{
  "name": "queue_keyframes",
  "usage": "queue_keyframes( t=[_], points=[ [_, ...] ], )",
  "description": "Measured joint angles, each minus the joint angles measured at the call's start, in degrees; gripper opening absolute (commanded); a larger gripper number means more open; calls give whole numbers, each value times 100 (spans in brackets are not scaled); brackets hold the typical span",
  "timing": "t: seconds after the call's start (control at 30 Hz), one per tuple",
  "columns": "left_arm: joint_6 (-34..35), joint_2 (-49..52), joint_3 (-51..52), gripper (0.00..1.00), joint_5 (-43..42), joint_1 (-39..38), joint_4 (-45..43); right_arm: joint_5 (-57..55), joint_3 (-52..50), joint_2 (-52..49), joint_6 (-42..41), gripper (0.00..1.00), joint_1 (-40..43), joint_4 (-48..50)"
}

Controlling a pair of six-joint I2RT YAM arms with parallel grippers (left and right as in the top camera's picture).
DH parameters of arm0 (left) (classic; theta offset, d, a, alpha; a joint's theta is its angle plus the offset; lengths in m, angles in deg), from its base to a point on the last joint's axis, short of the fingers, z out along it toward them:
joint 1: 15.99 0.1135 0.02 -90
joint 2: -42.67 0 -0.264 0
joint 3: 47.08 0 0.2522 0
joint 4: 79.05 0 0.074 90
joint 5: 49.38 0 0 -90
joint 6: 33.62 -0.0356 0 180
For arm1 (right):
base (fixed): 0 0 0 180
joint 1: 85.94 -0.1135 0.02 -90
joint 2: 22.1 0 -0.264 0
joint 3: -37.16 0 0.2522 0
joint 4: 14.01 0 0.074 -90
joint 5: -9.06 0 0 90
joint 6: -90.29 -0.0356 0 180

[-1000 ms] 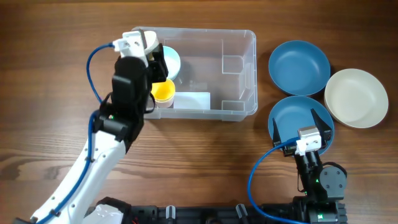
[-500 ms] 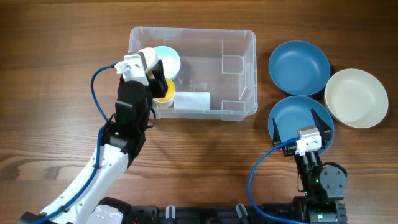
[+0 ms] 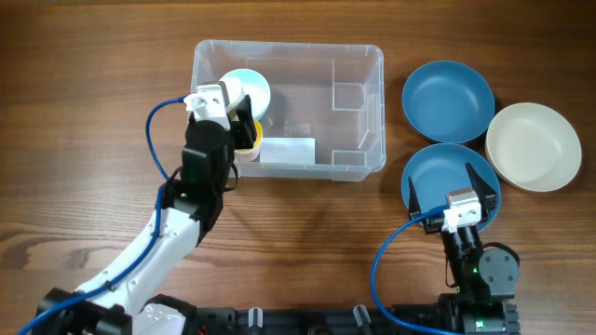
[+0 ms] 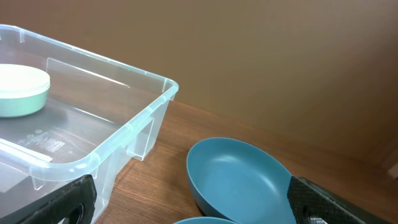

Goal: Pack container
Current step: 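Lower the white cup onto the yellow cup and open the left gripper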

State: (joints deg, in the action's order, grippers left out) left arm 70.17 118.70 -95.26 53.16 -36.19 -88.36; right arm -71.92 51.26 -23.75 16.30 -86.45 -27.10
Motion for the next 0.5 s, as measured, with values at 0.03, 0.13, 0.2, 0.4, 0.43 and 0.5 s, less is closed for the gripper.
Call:
queue_keyframes(
  t=[0.03, 0.13, 0.2, 0.4, 0.43, 0.5],
  points=[
    [-4, 22, 2, 37, 0, 0, -11, 0, 0, 0, 0, 100, 0, 0],
    [-20, 39, 4, 37, -20, 0, -15, 0, 0, 0, 0, 100, 0, 0],
    [-20, 44, 4, 38, -20, 0, -11, 0, 0, 0, 0, 100, 0, 0],
    [-22, 83, 9, 37, -20, -61, -11, 0, 2, 0, 0, 100, 0, 0],
    [-22, 85, 9, 38, -22, -87, -11, 0, 0, 0, 0, 100, 0, 0],
    [-22, 87, 9, 38, -24, -120, -11, 0, 0, 0, 0, 100, 0, -2]
  ],
)
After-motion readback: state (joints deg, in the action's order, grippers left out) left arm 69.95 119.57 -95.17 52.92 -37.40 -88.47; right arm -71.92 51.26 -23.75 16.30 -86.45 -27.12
